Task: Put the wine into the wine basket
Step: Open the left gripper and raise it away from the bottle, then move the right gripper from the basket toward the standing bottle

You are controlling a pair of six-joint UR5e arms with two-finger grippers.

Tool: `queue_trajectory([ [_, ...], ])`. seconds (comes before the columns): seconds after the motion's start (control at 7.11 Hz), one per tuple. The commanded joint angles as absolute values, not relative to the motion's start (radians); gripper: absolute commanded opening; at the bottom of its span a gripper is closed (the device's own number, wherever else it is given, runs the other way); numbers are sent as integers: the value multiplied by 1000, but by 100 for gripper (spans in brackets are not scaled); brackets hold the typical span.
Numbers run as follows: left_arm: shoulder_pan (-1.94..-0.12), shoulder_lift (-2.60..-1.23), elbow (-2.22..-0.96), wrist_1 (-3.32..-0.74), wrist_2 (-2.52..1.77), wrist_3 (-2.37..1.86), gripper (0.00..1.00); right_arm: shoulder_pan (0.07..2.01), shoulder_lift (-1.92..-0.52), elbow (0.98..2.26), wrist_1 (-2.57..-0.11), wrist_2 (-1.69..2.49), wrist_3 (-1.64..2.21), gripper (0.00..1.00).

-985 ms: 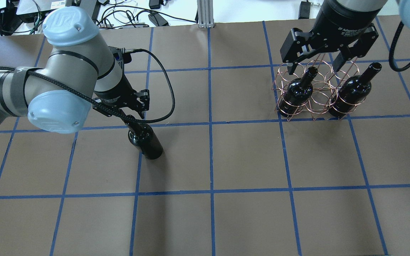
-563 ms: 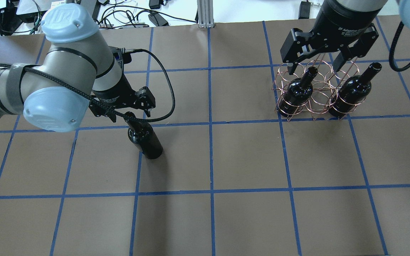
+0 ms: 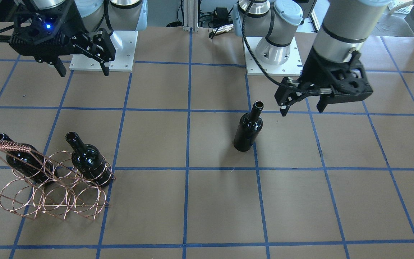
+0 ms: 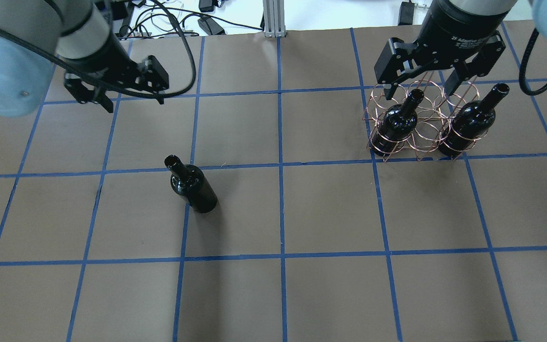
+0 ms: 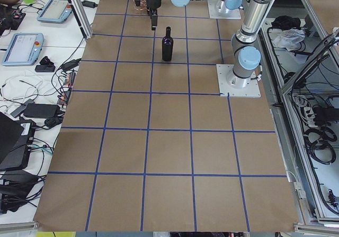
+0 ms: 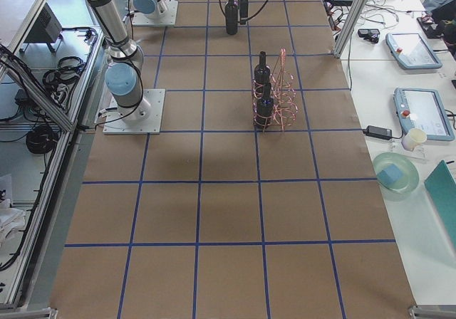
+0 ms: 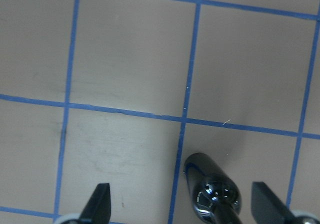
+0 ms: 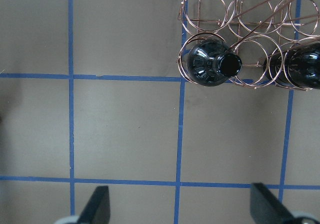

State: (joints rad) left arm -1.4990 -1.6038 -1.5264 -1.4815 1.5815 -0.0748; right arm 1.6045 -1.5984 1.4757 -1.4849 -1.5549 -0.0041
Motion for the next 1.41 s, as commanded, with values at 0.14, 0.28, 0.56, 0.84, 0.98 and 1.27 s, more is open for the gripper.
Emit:
queue_trajectory([
  [0.14,-1303,-1594,-1457,-1555,1574,105,100,1606,-1595,1476,-1486,-1546,-2,100],
  [0.28,-1275,-1591,-1457,-1557,1586,133,100,1608,-1591,1476,-1500,-1542,5,100],
  [0.56,-1203,-1589,-1457,-1557,1583,238,100,1626,-1580,1460,-1503,-1542,97,100],
  [0.84,-1100,-1586,-1463,-1557,1579,362,100,1760,-1504,1425,-1586,-1545,261,100],
  [0.98,-1060,-1591,-1469,-1557,1572,398,100,1841,-1453,1408,-1641,-1545,411,100],
  [1.27,-1052,-1591,-1476,-1566,1572,402,100,1935,-1355,1326,-1669,-1558,524,100],
])
